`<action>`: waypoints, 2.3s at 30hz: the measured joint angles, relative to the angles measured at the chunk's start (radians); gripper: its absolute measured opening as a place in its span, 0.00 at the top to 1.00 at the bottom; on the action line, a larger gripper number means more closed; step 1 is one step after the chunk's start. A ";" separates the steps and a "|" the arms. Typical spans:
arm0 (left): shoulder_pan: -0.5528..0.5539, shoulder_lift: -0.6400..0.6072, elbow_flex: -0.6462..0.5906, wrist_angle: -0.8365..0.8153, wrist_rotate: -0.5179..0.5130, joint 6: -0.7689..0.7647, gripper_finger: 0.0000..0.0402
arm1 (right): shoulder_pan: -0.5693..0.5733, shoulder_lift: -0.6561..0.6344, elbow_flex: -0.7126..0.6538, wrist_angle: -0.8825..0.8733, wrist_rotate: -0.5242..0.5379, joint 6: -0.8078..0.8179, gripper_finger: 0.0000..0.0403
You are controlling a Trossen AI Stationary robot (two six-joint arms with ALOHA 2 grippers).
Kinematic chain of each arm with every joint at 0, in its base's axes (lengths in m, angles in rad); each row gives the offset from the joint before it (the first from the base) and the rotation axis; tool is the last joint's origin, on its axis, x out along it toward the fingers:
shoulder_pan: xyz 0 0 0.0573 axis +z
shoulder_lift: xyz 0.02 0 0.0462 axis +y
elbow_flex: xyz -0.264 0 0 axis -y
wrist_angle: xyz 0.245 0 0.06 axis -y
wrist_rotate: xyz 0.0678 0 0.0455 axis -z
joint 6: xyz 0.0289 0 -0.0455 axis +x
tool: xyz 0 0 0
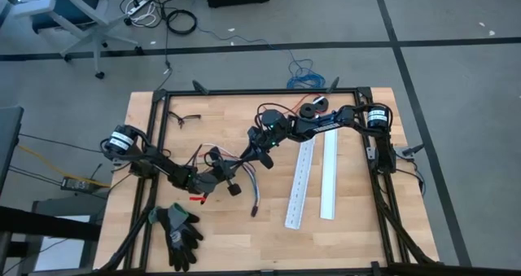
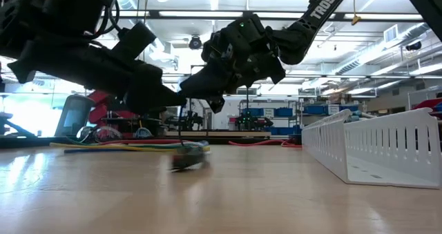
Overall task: Ziptie cables
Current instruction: Wrap the cable wires with the black zip tie
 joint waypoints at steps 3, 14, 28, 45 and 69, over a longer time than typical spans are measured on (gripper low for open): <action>0.002 0.000 0.013 -0.004 0.012 0.021 1.00 | 0.001 0.000 0.000 -0.005 0.025 0.004 0.81; 0.004 0.000 0.021 -0.008 0.021 0.034 1.00 | -0.016 0.000 0.000 -0.007 -0.049 0.034 0.82; 0.004 0.000 0.021 -0.031 0.021 -0.027 1.00 | -0.018 0.000 0.000 0.024 -0.053 0.028 0.99; 0.004 0.000 0.020 -0.023 0.039 -0.144 0.82 | -0.018 0.000 0.000 -0.004 -0.055 0.000 1.00; -0.032 -0.017 -0.089 0.255 0.014 -0.256 0.74 | -0.026 0.003 -0.001 -0.055 -0.029 -0.055 1.00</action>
